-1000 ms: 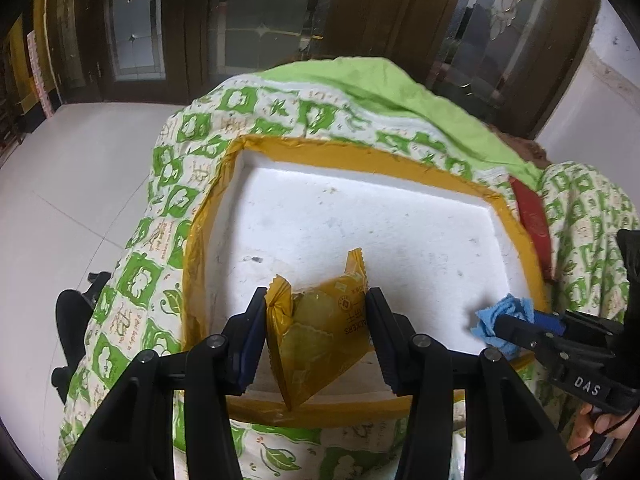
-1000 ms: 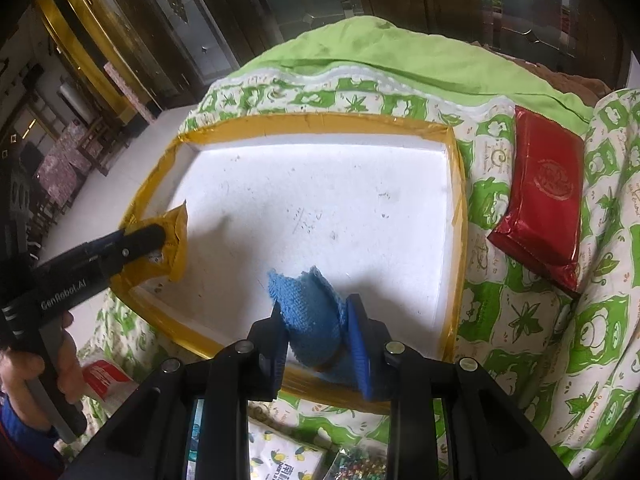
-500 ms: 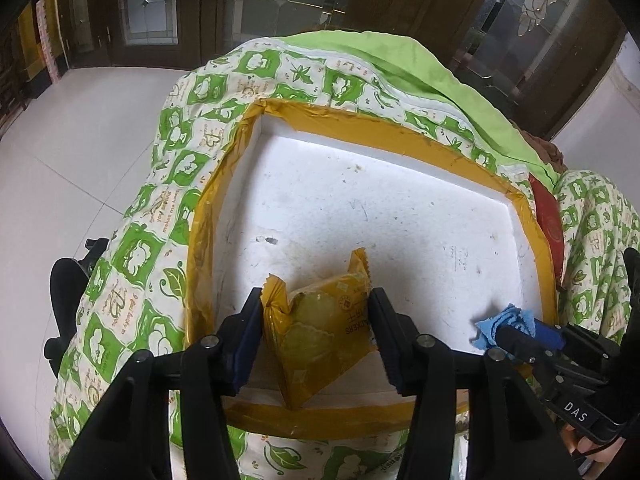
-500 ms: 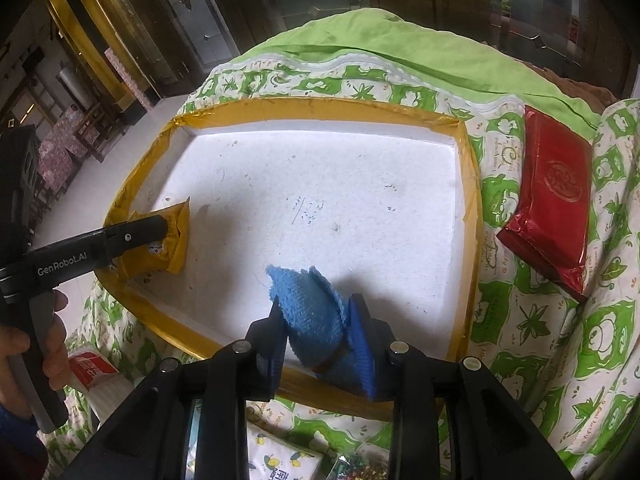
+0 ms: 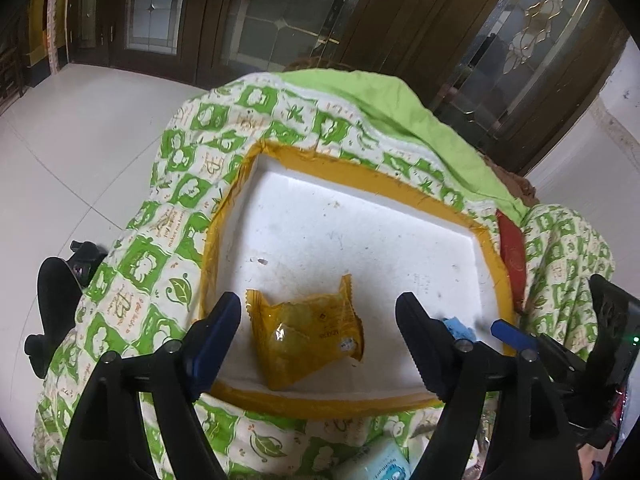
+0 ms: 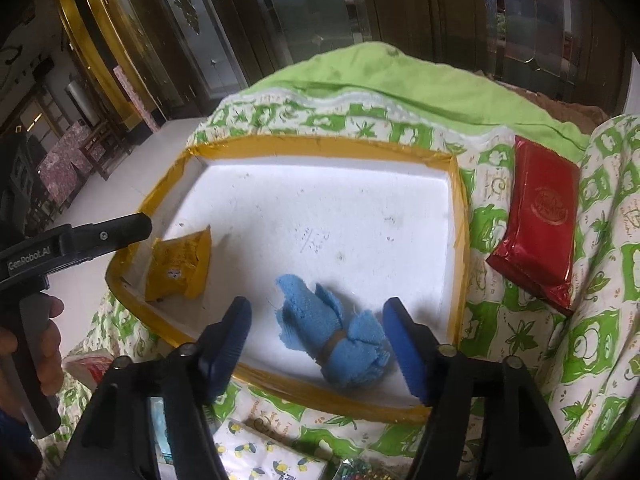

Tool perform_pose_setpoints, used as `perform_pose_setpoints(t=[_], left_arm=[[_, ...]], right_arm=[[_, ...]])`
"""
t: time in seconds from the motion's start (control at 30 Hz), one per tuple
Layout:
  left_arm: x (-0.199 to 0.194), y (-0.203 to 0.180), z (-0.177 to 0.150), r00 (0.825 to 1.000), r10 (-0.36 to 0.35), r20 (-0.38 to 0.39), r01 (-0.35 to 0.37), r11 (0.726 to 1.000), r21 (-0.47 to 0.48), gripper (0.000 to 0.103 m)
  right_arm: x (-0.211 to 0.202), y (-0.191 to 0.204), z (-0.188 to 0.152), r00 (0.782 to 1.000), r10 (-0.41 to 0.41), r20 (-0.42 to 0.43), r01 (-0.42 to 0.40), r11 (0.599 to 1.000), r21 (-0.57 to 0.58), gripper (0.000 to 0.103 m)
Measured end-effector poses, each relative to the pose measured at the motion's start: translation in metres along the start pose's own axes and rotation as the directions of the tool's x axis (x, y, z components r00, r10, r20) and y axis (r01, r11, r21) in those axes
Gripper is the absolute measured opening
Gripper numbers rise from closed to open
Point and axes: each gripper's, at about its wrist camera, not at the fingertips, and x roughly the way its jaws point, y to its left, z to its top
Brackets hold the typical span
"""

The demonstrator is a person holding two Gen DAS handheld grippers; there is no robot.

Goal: Organize soft objects
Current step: 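Open left tool to drop yellow bag while right tool releases blue sock in tray, then move both open tools back toward the pile of items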

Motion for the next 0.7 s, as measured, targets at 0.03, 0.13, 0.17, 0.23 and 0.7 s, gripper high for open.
perform_pose_setpoints(t=[0.03,0.13,0.17,0.23,0.7], left_arm=[[-0.006,0.000,-0.001,1.000,-0.005,0.010,0.005,1.000,0.004,0.079],[-0.025,0.002,-0.007,0.999,-0.029,0.041,0.029,1.000,0.005,0.088],[-0.034,0.004,-0.011,0.998,-0.035,0.058,0.035,0.999,0.001,0.090],[-0.046,0.009,-0.019,0.996,-0.041,0.081,0.041,0.999,-0.004,0.090],[-0.091,0.040,-0.100,0.993,0.031,0.114,-0.029,0.999,-0.019,0.090]], right_arm=[[-0.003,0.000,-0.001,1.000,0.004,0.010,-0.004,1.000,0.004,0.078],[-0.013,-0.002,-0.005,0.999,0.013,0.036,-0.014,1.000,0.024,0.082],[-0.016,-0.003,-0.006,0.999,0.017,0.042,-0.019,0.999,0.032,0.085],[-0.023,-0.005,-0.010,0.998,0.022,0.053,-0.025,0.999,0.046,0.088],[-0.075,-0.018,-0.053,0.994,0.062,0.090,-0.077,0.983,0.169,0.090]])
